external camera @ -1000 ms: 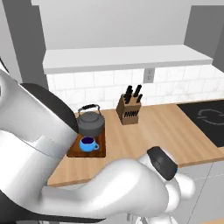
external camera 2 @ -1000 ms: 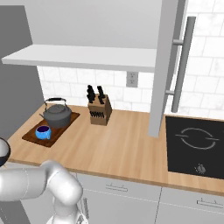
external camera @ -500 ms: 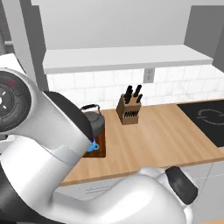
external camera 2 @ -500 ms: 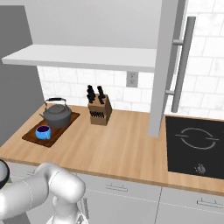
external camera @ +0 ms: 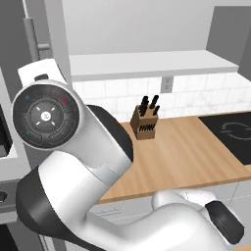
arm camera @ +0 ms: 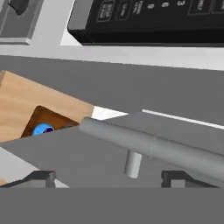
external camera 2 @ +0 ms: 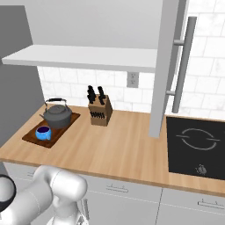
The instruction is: Pick the kettle from the counter and place it on the tray. Then pick the mug from the cabinet and place it on the tray. Then close the cabinet doors.
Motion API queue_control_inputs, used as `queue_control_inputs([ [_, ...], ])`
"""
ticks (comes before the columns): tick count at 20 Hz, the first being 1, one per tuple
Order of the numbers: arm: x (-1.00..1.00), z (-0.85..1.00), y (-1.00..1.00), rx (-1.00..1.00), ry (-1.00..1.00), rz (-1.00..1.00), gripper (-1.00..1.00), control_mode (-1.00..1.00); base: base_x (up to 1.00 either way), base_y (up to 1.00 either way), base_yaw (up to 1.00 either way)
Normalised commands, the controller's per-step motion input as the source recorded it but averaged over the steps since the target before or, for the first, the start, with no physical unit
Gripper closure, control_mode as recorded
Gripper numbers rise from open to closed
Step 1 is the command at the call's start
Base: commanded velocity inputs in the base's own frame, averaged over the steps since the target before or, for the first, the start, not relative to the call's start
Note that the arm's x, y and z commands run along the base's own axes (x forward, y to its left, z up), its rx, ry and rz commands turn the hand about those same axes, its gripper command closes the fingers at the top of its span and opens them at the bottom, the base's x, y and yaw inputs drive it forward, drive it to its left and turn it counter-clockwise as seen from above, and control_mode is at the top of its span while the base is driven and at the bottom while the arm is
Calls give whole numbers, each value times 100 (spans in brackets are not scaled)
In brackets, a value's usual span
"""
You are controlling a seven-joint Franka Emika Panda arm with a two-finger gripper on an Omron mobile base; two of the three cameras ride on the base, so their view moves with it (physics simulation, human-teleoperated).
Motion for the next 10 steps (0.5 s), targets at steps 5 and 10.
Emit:
queue_control_inputs([
  [5, 54, 0, -59, -1, 5, -28, -100, -100, 0, 0, 0],
  [10, 58, 0, -56, 0, 7, -27, -100, -100, 0, 0, 0],
])
